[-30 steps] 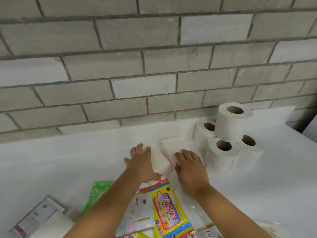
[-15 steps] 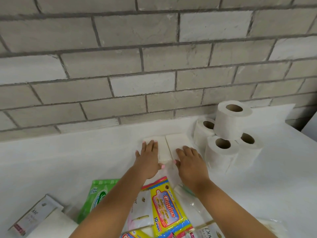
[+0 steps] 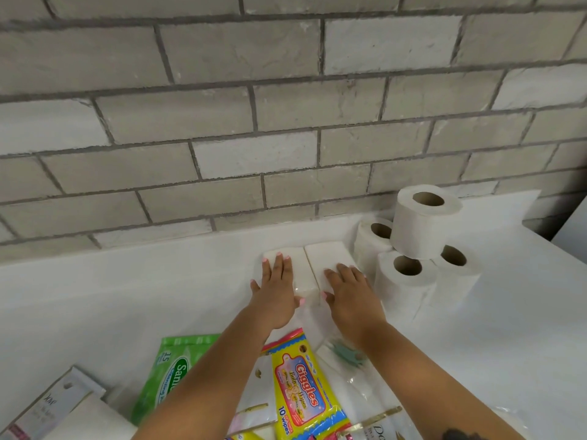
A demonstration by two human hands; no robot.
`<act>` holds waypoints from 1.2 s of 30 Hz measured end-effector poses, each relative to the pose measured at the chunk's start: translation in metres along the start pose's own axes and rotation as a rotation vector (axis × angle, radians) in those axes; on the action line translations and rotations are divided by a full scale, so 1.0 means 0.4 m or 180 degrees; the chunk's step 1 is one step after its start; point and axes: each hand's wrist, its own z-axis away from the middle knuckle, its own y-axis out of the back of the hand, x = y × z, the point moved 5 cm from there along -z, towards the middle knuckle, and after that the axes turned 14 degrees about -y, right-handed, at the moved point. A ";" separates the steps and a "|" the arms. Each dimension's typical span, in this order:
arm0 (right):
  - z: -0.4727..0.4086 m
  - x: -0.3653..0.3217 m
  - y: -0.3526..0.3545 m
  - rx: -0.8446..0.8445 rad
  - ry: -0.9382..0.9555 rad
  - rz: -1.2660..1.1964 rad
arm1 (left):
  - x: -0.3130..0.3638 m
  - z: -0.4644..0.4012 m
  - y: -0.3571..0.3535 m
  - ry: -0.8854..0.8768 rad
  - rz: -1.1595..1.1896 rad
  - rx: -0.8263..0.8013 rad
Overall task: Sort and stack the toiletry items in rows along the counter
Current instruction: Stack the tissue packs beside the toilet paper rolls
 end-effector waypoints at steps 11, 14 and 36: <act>-0.017 -0.007 -0.018 -0.0226 -0.0056 -0.0014 | -0.012 -0.006 0.003 0.0014 -0.0217 -0.0055; -0.020 -0.004 -0.015 -0.0195 -0.0024 -0.0064 | -0.005 -0.008 0.002 0.0096 -0.0283 -0.0083; -0.018 -0.026 0.005 -0.0156 0.0046 0.0257 | 0.015 0.012 0.025 0.0020 -0.0913 0.0491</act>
